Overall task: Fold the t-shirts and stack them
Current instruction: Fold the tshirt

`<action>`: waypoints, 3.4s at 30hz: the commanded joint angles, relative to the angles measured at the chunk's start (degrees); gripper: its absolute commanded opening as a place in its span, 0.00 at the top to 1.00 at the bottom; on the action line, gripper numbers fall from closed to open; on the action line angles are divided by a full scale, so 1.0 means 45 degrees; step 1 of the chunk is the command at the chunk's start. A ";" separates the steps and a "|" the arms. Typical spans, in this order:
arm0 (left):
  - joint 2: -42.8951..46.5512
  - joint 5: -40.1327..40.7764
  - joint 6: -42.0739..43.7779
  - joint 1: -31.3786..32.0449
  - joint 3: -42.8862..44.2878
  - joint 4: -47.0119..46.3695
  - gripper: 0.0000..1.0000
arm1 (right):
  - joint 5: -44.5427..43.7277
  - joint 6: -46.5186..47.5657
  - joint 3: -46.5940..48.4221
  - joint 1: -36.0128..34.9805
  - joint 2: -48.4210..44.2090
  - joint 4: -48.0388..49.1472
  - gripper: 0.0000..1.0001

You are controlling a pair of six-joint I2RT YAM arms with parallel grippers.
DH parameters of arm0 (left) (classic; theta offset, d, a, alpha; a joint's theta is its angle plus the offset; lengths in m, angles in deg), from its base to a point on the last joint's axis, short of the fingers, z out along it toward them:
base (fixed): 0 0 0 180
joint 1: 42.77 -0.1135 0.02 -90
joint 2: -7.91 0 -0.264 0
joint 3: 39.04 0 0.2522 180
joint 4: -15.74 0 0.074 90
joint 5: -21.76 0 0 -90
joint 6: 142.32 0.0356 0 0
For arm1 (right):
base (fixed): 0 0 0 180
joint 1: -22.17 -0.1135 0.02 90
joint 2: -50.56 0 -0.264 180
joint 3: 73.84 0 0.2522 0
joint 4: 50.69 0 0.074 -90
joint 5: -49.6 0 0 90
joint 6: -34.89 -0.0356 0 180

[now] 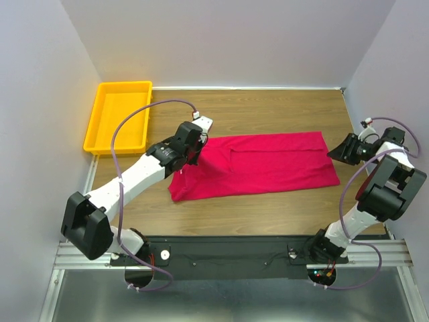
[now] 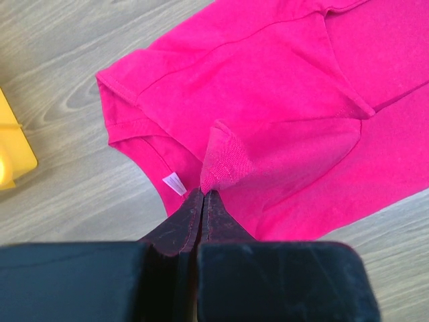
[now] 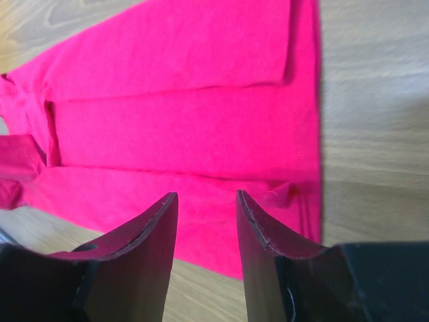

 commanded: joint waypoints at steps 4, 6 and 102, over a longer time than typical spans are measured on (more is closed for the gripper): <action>-0.0317 -0.0046 0.1178 -0.0105 0.1124 -0.0802 1.00 | 0.0530 0.0512 -0.1100 -0.0106 -0.0565 0.0260 0.54; -0.0512 -0.0124 0.1471 -0.0124 0.1281 -0.0861 1.00 | 0.0569 0.0513 -0.1256 -0.0106 -0.0565 0.0221 0.54; -0.6587 0.0558 0.2547 -0.1100 0.4171 -0.2014 0.55 | 0.0356 0.1488 -0.1512 -0.0339 -0.0857 -0.0032 0.53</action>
